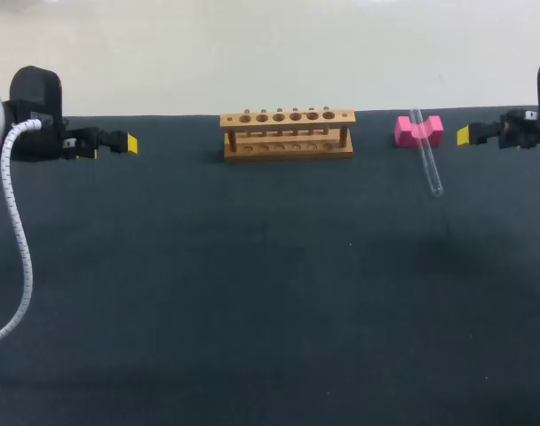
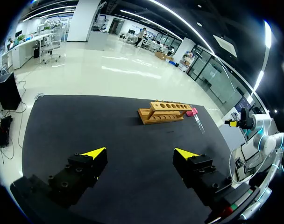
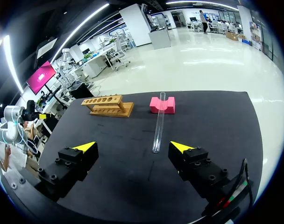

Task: Grasp the test tube, adjust it, and insert it.

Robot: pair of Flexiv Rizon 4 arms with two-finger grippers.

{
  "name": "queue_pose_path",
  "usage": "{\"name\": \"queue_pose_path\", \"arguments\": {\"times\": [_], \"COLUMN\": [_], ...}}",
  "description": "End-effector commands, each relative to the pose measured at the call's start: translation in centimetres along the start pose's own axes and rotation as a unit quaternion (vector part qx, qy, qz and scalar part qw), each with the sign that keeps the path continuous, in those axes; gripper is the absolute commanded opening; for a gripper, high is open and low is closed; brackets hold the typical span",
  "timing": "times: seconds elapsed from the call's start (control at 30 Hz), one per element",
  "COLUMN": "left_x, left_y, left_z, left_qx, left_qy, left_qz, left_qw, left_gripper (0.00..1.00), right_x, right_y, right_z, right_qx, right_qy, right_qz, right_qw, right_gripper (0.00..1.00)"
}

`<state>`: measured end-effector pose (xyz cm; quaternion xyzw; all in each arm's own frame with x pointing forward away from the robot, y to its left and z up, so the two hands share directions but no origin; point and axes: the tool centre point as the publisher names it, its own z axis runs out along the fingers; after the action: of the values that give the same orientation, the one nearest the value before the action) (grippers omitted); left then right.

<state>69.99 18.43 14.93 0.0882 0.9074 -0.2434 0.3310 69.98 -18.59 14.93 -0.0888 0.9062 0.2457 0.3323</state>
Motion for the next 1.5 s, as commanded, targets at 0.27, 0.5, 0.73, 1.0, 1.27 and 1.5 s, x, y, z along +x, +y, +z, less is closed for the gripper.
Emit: {"name": "queue_pose_path", "arguments": {"times": [0.27, 0.5, 0.73, 1.0, 1.27, 1.5], "left_x": [-0.1, -0.1, -0.2, -1.9, -3.4, -4.1], "left_y": [-0.1, -0.1, 0.4, 2.3, 3.1, 3.4], "left_z": [0.0, 0.0, 0.2, 1.2, 3.0, 4.8], "left_qx": [-0.002, -0.002, 0.080, 0.167, 0.230, 0.239], "left_qy": [0.002, 0.002, 0.002, -0.005, -0.021, -0.044], "left_qz": [0.000, 0.000, 0.097, 0.199, 0.313, 0.359], "left_qw": [1.000, 1.000, 0.992, 0.966, 0.921, 0.901], "left_gripper": [1.00, 1.00, 1.00, 1.00, 1.00, 1.00], "right_x": [0.0, 0.0, 0.0, 0.0, 0.0, 0.0], "right_y": [0.1, 0.1, 0.1, 0.1, 0.1, 0.1], "right_z": [0.0, 0.0, 0.0, 0.0, 0.0, 0.0], "right_qx": [0.003, 0.003, 0.003, 0.003, 0.003, 0.003], "right_qy": [0.000, 0.000, 0.000, 0.000, 0.000, 0.000], "right_qz": [0.000, 0.000, 0.000, 0.000, 0.000, 0.000], "right_qw": [1.000, 1.000, 1.000, 1.000, 1.000, 1.000], "right_gripper": [1.00, 1.00, 1.00, 1.00, 1.00, 1.00]}}
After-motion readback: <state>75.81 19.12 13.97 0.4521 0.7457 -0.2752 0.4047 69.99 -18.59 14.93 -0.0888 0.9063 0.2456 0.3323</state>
